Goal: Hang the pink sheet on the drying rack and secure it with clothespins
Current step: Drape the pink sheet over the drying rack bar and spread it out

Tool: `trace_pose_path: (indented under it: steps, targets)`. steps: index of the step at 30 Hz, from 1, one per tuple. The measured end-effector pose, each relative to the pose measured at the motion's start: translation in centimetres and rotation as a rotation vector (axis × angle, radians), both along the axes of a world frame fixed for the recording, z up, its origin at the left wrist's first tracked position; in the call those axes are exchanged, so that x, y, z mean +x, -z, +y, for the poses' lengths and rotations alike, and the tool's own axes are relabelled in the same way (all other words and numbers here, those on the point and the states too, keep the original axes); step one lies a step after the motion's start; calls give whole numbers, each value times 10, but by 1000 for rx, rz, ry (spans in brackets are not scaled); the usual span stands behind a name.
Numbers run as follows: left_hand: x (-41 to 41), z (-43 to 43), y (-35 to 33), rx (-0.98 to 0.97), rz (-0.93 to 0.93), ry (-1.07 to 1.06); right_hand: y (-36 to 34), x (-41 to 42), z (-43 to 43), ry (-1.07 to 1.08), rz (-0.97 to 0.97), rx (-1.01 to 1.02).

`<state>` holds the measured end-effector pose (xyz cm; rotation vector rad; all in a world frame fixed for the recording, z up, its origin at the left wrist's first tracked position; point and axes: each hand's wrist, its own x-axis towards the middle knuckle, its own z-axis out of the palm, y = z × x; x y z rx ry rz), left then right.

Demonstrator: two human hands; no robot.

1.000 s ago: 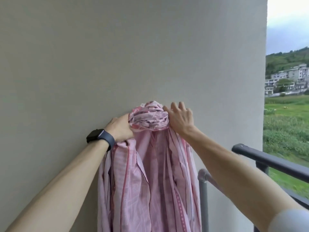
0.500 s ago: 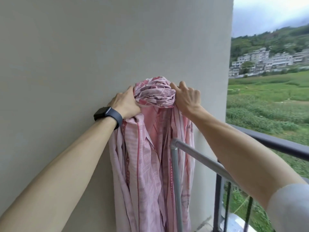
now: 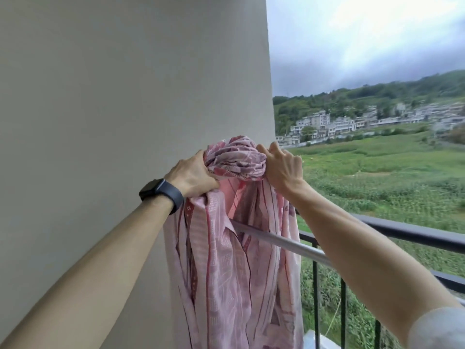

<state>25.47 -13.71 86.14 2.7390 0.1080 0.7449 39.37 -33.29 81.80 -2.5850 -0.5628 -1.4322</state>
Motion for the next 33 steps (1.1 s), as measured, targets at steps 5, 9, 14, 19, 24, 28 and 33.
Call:
trace_pose_path:
  steps: [5, 9, 14, 19, 24, 28, 33]
  targets:
    - [-35, -30, 14, -32, -3, -14, 5, -41, -34, 1, 27, -10]
    - [-60, -62, 28, -52, -24, -15, 8, -72, -70, -2, 65, -16]
    - [-76, -113, 65, -197, 76, 99, 22, -111, -135, 44, 121, -44]
    - [-93, -167, 123, -360, 236, 231, 60, -143, -199, 25, 200, -121]
    - [-123, -208, 186, -507, 235, 194, 95, -170, -231, 28, 311, -93]
    - [-130, -202, 232, -719, 276, 253, 103, -179, -234, -57, 479, -13]
    - [-137, -178, 251, -1017, 395, 208, 107, -203, -237, -119, 583, 61]
